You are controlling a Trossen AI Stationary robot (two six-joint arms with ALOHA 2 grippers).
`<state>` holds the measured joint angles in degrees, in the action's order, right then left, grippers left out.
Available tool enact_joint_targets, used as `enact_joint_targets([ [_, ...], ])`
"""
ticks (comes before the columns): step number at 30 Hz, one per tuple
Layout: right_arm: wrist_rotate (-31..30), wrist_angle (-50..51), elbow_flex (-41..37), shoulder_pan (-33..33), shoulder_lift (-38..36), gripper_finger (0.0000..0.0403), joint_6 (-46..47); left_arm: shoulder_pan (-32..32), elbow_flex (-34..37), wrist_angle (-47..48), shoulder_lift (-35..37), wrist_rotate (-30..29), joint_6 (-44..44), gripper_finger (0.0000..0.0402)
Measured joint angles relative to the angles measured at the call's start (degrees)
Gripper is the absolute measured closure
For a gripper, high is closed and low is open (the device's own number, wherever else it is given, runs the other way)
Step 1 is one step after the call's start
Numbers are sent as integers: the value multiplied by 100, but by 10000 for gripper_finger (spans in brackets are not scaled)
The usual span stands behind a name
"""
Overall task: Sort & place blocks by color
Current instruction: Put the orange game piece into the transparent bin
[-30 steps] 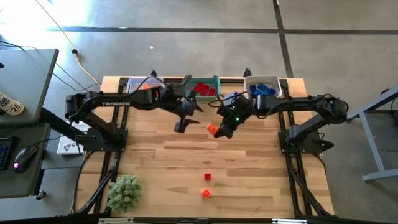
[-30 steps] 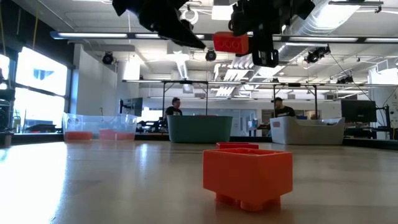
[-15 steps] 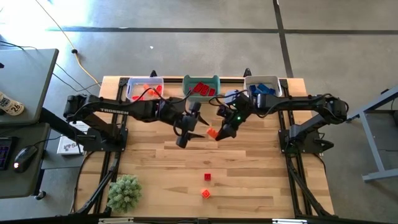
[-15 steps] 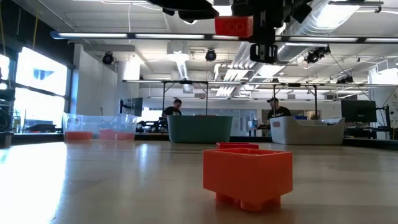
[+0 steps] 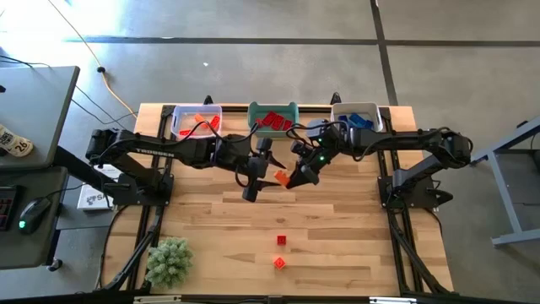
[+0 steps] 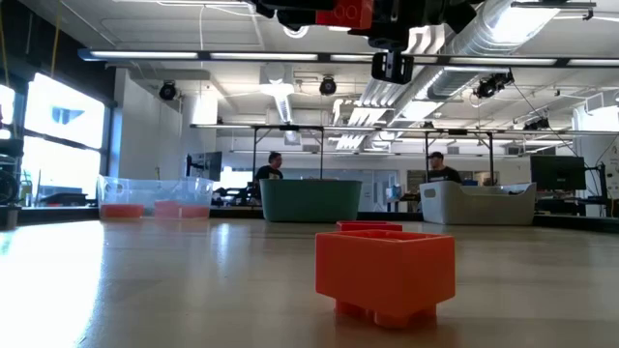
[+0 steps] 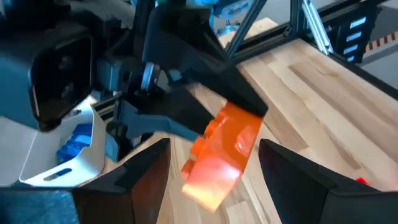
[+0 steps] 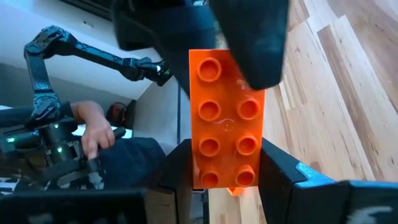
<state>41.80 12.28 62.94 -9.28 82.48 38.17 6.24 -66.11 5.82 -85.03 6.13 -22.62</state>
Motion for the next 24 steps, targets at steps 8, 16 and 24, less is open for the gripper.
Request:
enact_joint_targets([
  [8,-109,-18,0,-7,2,290,38,-2,0,-94,0,5,-25,212],
  [16,14,32,0,0,2,290,-5,-3,2,-41,0,160,-505,313],
  [24,-31,34,0,-4,2,266,37,7,2,-10,0,218,-630,325],
])
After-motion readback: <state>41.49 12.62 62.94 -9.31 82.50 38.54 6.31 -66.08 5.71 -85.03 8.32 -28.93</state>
